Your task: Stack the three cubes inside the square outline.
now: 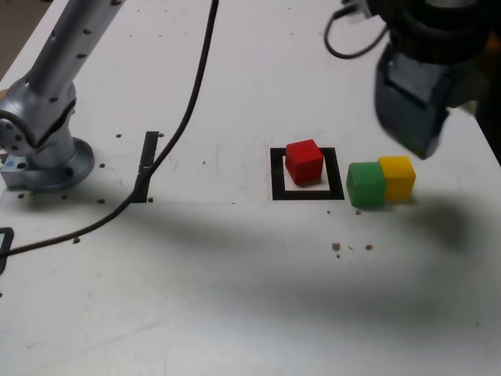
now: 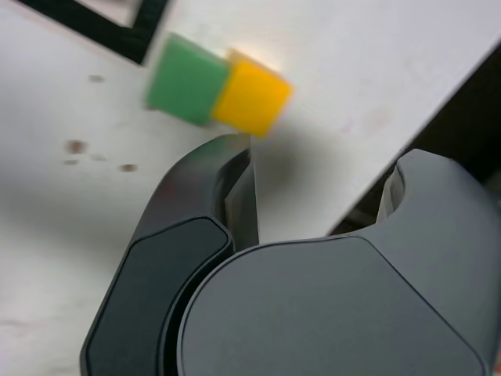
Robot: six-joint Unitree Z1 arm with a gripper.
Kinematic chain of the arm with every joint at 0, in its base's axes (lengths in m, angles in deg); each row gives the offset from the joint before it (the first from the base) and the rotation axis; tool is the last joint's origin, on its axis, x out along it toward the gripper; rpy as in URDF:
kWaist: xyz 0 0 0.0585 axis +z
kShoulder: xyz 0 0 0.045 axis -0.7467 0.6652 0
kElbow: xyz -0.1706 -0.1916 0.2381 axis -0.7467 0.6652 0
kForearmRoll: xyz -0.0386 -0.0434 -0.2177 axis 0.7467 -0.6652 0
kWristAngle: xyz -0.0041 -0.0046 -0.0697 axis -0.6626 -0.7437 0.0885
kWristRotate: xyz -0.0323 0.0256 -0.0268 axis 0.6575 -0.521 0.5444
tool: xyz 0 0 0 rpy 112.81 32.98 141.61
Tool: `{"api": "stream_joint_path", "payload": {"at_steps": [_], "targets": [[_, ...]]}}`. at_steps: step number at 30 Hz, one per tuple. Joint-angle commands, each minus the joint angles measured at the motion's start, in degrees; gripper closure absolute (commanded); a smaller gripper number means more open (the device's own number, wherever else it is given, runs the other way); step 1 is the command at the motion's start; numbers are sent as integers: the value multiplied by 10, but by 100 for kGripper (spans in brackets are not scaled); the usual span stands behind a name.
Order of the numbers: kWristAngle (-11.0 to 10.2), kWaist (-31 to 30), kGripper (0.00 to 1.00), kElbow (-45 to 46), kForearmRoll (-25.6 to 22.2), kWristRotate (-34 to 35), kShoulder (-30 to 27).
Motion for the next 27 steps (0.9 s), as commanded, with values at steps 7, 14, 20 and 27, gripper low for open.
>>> {"api": "stream_joint_path", "payload": {"at_steps": [7, 14, 20, 27], "targets": [[-32, 4, 17, 156, 351, 42, -30], [-79, -10, 14, 159, 308, 113, -72], [-113, -20, 14, 78, 127, 152, -86], [-103, -22, 14, 64, 18, 149, -95]]}}
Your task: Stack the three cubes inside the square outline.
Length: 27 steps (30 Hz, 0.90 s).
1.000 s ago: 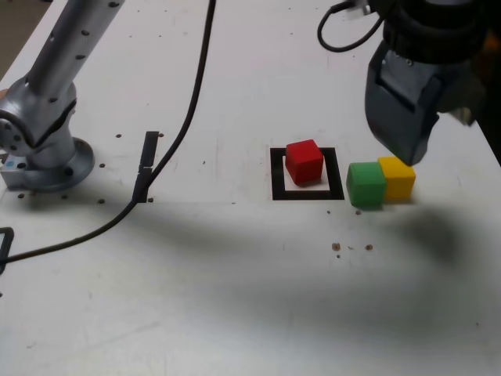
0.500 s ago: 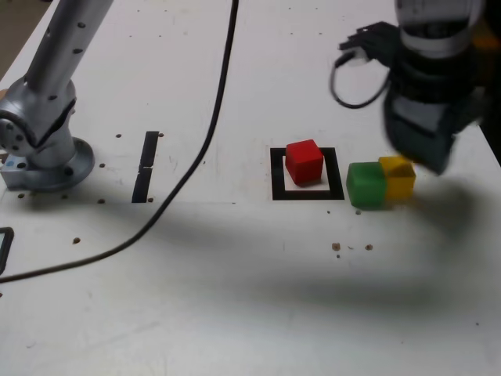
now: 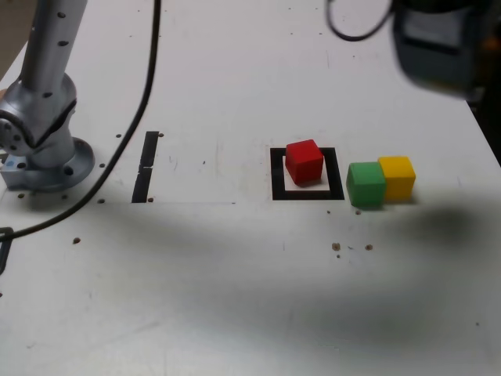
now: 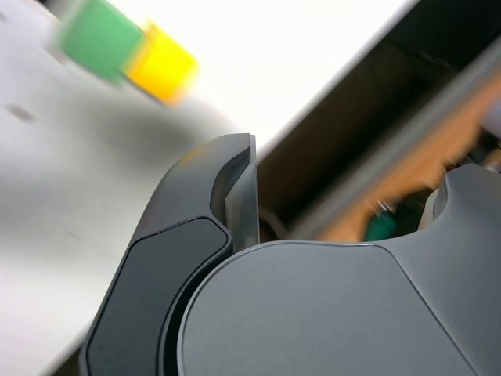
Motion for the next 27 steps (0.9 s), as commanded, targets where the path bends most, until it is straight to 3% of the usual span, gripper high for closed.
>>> {"api": "stream_joint_path", "payload": {"at_steps": [1, 12, 20, 27], "targets": [[5, -1, 14, 4, -54, -1, -5], [31, 2, 14, 10, -48, 20, 7], [28, 8, 13, -10, -123, 47, 8], [32, 14, 13, -19, -146, 67, 33]]}}
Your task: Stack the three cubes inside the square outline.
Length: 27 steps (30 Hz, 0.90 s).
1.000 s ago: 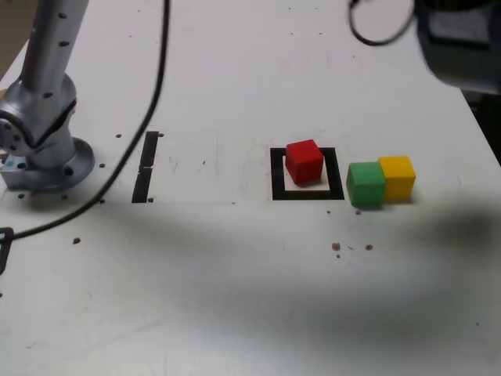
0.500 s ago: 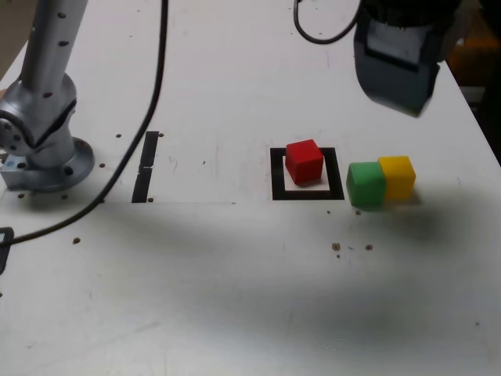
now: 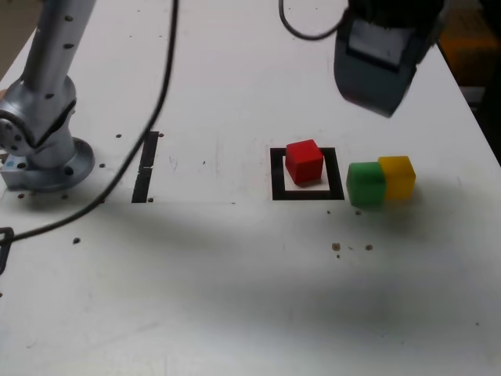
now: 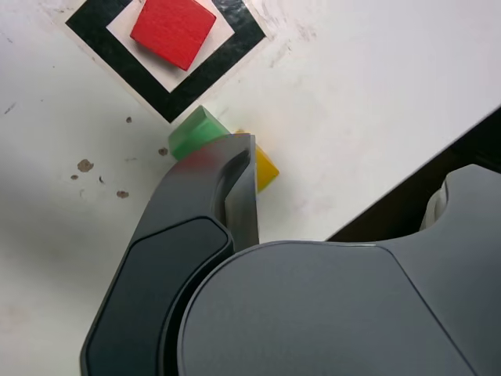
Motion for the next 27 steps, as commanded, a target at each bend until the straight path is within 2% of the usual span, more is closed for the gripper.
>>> {"api": "stream_joint_path", "payload": {"at_steps": [1, 4, 8, 12, 16, 20, 23, 27], "targets": [[2, 2, 13, -5, -11, 6, 3], [6, 3, 13, -12, -28, 13, 6], [23, 6, 13, -52, -49, 14, 31], [25, 12, 15, -133, -71, -18, 68], [25, 24, 15, -169, -96, -65, 80], [36, 43, 6, -171, -109, -107, 75], [42, 46, 2, -169, -107, -82, 64], [43, 46, 1, -162, -97, 13, 52]]}}
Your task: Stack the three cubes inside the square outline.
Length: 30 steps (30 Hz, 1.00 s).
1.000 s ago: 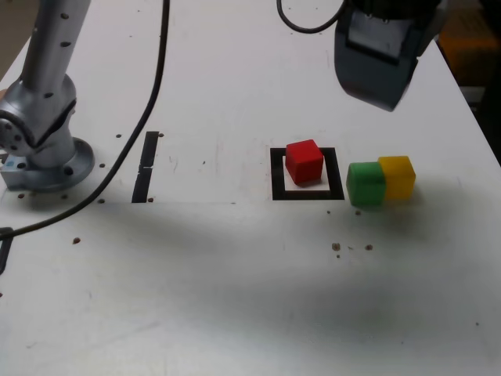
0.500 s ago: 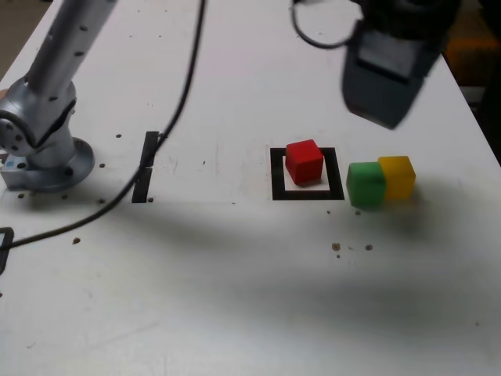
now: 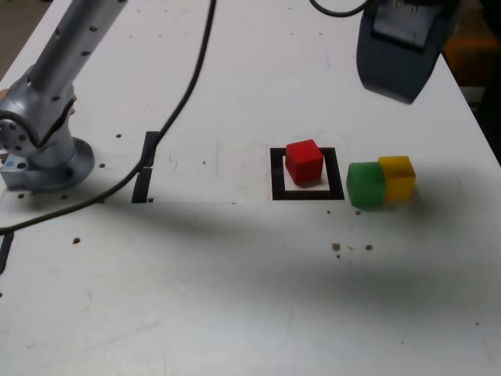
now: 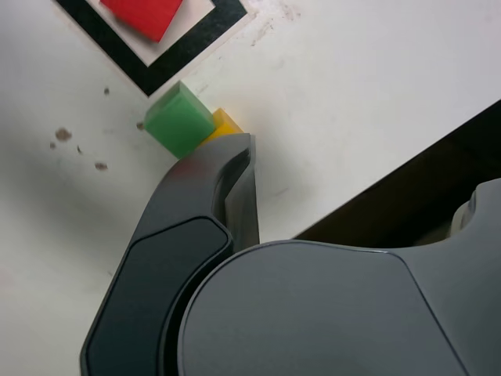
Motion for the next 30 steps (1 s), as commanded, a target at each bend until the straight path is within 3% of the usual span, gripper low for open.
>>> {"api": "stream_joint_path", "payload": {"at_steps": [1, 3, 9, 21, 23, 27, 30], "targets": [[0, 1, 0, 4, 2, 54, -9], [10, 4, 0, 6, 6, 93, -12], [46, 5, 0, 5, 11, 94, -2], [74, 20, 0, 21, -18, 73, 9], [75, 14, 0, 31, -27, 36, 3], [71, 2, 0, 46, -30, -107, -3], [50, -8, 0, 57, -30, -295, -10]]}}
